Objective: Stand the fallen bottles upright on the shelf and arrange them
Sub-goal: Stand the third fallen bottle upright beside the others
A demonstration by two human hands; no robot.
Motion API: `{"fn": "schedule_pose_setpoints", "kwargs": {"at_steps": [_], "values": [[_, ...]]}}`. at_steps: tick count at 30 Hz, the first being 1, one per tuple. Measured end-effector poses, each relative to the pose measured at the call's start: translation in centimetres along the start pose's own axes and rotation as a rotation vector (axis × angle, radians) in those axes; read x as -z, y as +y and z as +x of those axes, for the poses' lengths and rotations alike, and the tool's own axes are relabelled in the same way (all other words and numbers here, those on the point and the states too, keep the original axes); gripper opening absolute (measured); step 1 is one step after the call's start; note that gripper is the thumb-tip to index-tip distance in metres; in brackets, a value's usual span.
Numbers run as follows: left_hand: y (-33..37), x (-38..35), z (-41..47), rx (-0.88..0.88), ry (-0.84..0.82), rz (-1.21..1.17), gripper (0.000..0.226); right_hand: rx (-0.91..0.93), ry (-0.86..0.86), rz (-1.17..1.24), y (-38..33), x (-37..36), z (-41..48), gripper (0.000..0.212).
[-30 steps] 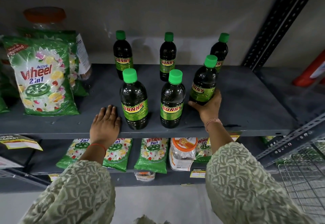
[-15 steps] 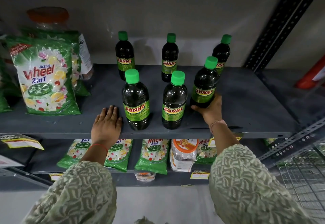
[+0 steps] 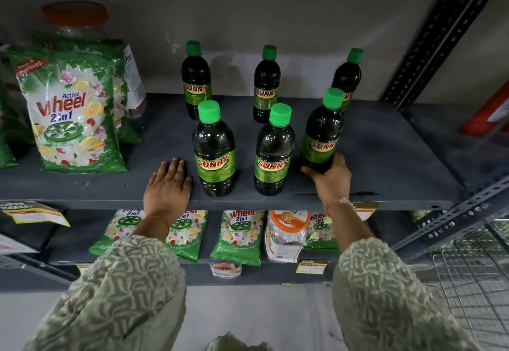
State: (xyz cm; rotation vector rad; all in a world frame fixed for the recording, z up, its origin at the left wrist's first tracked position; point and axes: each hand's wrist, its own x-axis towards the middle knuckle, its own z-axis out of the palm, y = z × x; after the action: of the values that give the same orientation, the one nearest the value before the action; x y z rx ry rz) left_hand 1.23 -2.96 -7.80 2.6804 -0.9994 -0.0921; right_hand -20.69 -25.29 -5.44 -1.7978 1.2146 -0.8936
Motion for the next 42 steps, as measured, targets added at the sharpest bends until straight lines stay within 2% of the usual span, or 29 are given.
{"fn": "schedule_pose_setpoints", "kwargs": {"at_steps": [6, 17, 23, 25, 28, 30, 32, 35, 37, 39, 40, 42], "values": [[0.0, -0.2, 0.0, -0.004, 0.007, 0.000, 0.053, 0.041, -0.009, -0.048, 1.0, 1.8, -3.9, 0.058], [-0.1, -0.2, 0.1, -0.009, 0.006, -0.030, 0.053, 0.009, -0.036, 0.005, 1.3, 2.1, -4.6, 0.058], [-0.5, -0.7, 0.1, -0.030, 0.053, -0.052, 0.051, 0.054, -0.036, -0.005, 1.6, 2.1, -5.0, 0.073], [-0.5, -0.8, -0.4, -0.020, 0.136, -0.153, 0.051, 0.047, -0.030, 0.009, 1.7, 2.1, -5.0, 0.086], [0.1, -0.9, -2.7, 0.058, 0.416, -0.387, 0.051, 0.015, -0.039, 0.034, 1.6, 2.3, -4.8, 0.101], [1.5, -1.5, -5.2, 0.022, 0.539, -0.389, 0.053, 0.028, -0.077, 0.047, 1.8, 2.4, -4.5, 0.104], [4.1, -2.1, -7.5, -0.130, 0.489, -0.393, 0.066, 0.054, -0.119, 0.058, 2.1, 2.6, -4.3, 0.103], [8.9, -2.9, -8.7, -0.232, 0.229, -0.464, 0.078, 0.107, -0.145, -0.020, 2.4, 3.0, -3.7, 0.085], [11.9, -2.9, -8.1, -0.175, 0.129, -0.618, 0.089, 0.155, -0.146, -0.067, 2.4, 3.2, -3.5, 0.072], [14.2, -2.4, -6.7, -0.063, 0.118, -0.761, 0.099, 0.174, -0.147, -0.075, 2.4, 3.3, -3.3, 0.067], [14.9, -2.1, -5.9, -0.013, 0.116, -0.818, 0.099, 0.180, -0.149, -0.068, 2.5, 3.4, -3.2, 0.066], [15.4, -1.9, -4.4, 0.022, 0.114, -0.850, 0.085, 0.187, -0.157, -0.060, 2.8, 3.6, -2.9, 0.066]]}}
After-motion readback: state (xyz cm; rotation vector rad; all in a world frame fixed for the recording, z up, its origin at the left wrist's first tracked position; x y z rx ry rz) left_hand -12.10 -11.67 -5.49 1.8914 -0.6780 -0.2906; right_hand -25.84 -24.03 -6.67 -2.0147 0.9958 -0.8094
